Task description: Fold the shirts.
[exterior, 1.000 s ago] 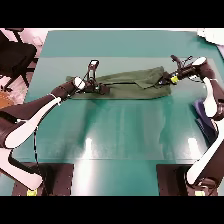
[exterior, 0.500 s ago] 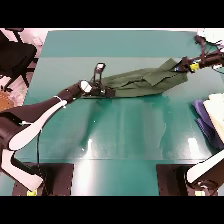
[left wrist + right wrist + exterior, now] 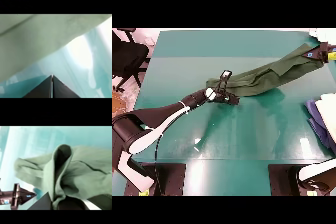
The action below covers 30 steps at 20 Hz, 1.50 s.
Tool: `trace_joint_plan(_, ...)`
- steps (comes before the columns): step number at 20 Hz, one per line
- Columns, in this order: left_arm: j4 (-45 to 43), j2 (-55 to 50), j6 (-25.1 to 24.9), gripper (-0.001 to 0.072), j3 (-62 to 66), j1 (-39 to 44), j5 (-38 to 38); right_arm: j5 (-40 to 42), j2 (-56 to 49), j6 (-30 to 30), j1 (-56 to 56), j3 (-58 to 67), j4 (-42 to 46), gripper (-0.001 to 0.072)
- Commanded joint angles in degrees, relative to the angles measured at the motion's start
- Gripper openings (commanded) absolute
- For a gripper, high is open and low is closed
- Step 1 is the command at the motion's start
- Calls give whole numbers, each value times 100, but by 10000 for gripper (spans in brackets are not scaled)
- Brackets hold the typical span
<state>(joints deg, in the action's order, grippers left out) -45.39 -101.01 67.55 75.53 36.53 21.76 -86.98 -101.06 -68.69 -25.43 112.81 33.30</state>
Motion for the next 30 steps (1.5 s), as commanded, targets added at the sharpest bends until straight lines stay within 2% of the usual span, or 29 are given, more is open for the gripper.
trace_joint_plan(1, 81, -9, -11, 22, 219, 68, -11, 63, 98, -2, 39, 4, -435, 18)
trace_joint_plan(7, 81, 11, -68, 22, 955, 68, 68, 188, 81, 24, 494, 4, -166, 18)
trace_joint_plan(12, 155, -330, -199, 22, 1504, 68, -306, 275, -72, 20, 501, -4, -179, 18)
trace_joint_plan(17, 1056, -1283, -199, 22, 2315, 70, -356, 184, -256, 20, 573, -7, -199, 18)
trace_joint_plan(21, 1287, -1735, -197, 22, 2962, 149, -155, 264, -313, 22, 708, -7, -223, 18)
trace_joint_plan(26, 1276, -1987, -179, 22, 2992, 315, 251, 289, -317, 22, 713, -7, -229, 18)
trace_joint_plan(30, 1279, -2041, -179, 21, 2992, 348, 201, 232, -317, 20, 719, -7, -404, 18)
